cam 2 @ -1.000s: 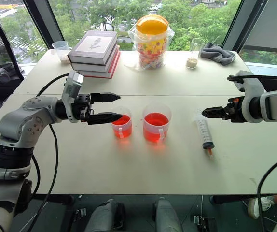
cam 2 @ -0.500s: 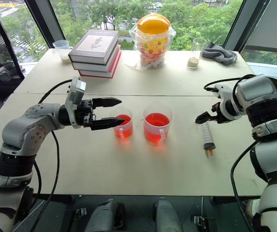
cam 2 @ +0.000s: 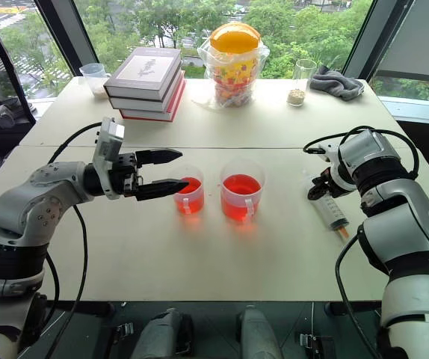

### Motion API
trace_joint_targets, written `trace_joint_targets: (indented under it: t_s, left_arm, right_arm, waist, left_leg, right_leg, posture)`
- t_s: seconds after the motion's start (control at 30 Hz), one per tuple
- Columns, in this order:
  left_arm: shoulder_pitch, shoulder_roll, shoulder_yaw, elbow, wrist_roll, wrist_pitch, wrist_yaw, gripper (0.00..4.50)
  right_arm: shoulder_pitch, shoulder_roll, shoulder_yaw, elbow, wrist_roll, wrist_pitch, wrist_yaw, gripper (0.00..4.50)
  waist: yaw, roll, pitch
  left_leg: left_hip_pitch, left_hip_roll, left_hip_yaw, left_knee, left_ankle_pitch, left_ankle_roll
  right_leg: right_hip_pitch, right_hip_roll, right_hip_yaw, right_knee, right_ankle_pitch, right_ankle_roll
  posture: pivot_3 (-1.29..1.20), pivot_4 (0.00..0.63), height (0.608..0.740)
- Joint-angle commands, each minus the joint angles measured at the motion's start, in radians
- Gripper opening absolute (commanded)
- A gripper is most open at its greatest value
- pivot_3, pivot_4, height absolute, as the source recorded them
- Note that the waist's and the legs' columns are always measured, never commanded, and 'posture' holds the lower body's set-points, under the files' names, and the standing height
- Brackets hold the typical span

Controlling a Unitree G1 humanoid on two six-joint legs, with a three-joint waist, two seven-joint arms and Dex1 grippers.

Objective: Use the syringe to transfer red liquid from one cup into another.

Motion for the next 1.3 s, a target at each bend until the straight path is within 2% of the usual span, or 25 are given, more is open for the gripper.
trace_joint_targets:
  t_s: [0.03,0.1,0.2,0.27,0.33,0.43,0.5,0.67,0.77,0.87,0.97,1.17,1.3]
  left_arm:
    - [-0.022,0.005,0.024,-0.009,-0.006,-0.024,0.002,4.50]
    - [-0.029,0.003,0.019,-0.002,-0.002,-0.028,0.001,4.50]
    - [-0.049,0.003,0.014,0.018,0.002,-0.034,-0.007,4.50]
    - [-0.066,0.007,0.010,0.037,0.002,-0.037,-0.023,4.50]
    - [-0.091,0.009,-0.005,0.066,0.011,-0.043,-0.043,4.50]
    - [-0.114,0.026,-0.013,0.103,0.023,-0.053,-0.085,4.50]
    - [-0.144,0.029,-0.020,0.129,0.030,-0.054,-0.107,4.50]
    - [-0.238,0.022,-0.056,0.213,0.060,-0.065,-0.170,4.50]
    - [-0.277,0.010,-0.074,0.254,0.079,-0.078,-0.197,4.50]
    - [-0.314,0.002,-0.085,0.304,0.088,-0.093,-0.238,4.50]
    - [-0.369,-0.035,-0.110,0.357,0.111,-0.116,-0.269,4.50]
    - [-0.469,-0.132,-0.133,0.456,0.147,-0.171,-0.291,4.50]
    - [-0.515,-0.193,-0.157,0.505,0.172,-0.202,-0.319,4.50]
  right_arm:
    - [-0.005,0.005,-0.019,-0.041,-0.012,0.039,0.036,1.38]
    - [-0.014,-0.008,-0.061,-0.066,-0.009,0.053,0.022,1.38]
    - [-0.021,-0.041,-0.204,-0.156,0.021,0.079,-0.047,1.38]
    - [0.005,-0.062,-0.347,-0.306,0.052,0.068,-0.115,1.38]
    - [0.020,-0.051,-0.555,-0.473,0.113,0.109,-0.188,1.38]
    - [0.043,0.046,-0.843,-0.726,0.184,0.186,-0.314,1.38]
    - [0.075,0.128,-0.988,-0.910,0.245,0.197,-0.360,1.38]
    - [0.146,0.390,-1.233,-1.287,0.429,0.167,-0.461,1.38]
    - [0.288,0.464,-1.205,-1.425,0.481,0.089,-0.485,1.38]
    - [0.503,0.533,-1.080,-1.538,0.467,-0.079,-0.503,1.38]
    - [0.739,0.591,-0.929,-1.556,0.376,-0.331,-0.514,1.38]
    - [0.881,0.632,-0.763,-1.494,0.281,-0.596,-0.574,1.38]
    - [0.921,0.629,-0.694,-1.452,0.246,-0.691,-0.604,1.38]
  waist:
    - [0.001,0.000,0.000]
    - [0.001,0.000,0.000]
    - [0.003,0.001,0.000]
    - [0.005,0.001,0.000]
    - [0.006,0.001,0.000]
    - [0.005,0.001,0.000]
    - [0.006,0.001,0.000]
    - [0.007,0.001,0.000]
    - [0.010,0.000,0.000]
    - [0.006,0.000,0.000]
    - [0.005,0.000,0.000]
    - [0.000,0.000,0.000]
    - [0.002,0.000,0.000]
  left_leg:
    - [0.000,0.000,0.000,0.000,0.000,0.000]
    - [0.000,0.000,0.000,0.000,0.000,0.000]
    - [0.000,0.000,0.001,0.000,0.000,0.000]
    - [0.000,0.000,0.001,0.000,0.000,0.000]
    - [0.000,0.000,0.001,-0.001,0.000,0.000]
    - [0.000,0.000,0.000,-0.002,0.000,0.000]
    - [0.000,0.001,0.000,-0.002,0.000,-0.001]
    - [0.000,0.000,-0.001,-0.001,0.000,-0.001]
    - [0.000,0.000,-0.002,-0.001,0.000,-0.001]
    - [-0.001,0.000,-0.001,0.000,0.000,-0.001]
    - [0.000,0.000,-0.002,-0.001,0.000,-0.001]
    - [0.000,-0.001,-0.002,0.001,0.001,-0.002]
    - [0.003,-0.001,-0.003,0.000,0.001,-0.002]
  right_leg:
    - [0.000,0.000,0.000,0.000,0.000,0.000]
    - [0.000,0.000,0.000,0.000,0.000,0.000]
    - [0.000,0.000,0.000,0.000,0.000,0.000]
    - [0.000,0.000,0.000,0.000,0.000,0.000]
    - [-0.001,-0.001,0.000,0.000,0.000,0.000]
    - [-0.001,0.000,-0.001,0.000,0.000,0.000]
    - [-0.001,0.000,-0.001,0.000,0.000,0.000]
    - [0.000,0.000,-0.002,0.001,0.000,0.000]
    - [0.002,0.000,-0.003,0.000,0.000,0.000]
    - [0.002,-0.001,-0.003,-0.001,0.000,0.000]
    - [0.001,0.000,-0.003,0.000,0.000,0.000]
    - [0.001,0.000,-0.002,0.000,0.000,0.000]
    - [0.004,0.001,-0.002,0.000,0.000,0.000]
  posture:
    - [0.00,0.150,0.740]
    - [0.00,0.150,0.740]
    - [0.00,0.150,0.740]
    - [0.00,0.150,0.740]
    - [0.00,0.150,0.740]
    - [0.00,0.150,0.740]
    - [0.00,0.150,0.740]
    - [0.00,0.150,0.740]
    - [0.00,0.150,0.740]
    - [0.00,0.150,0.740]
    - [0.00,0.150,0.740]
    - [0.00,0.150,0.740]
    - [0.00,0.150,0.740]
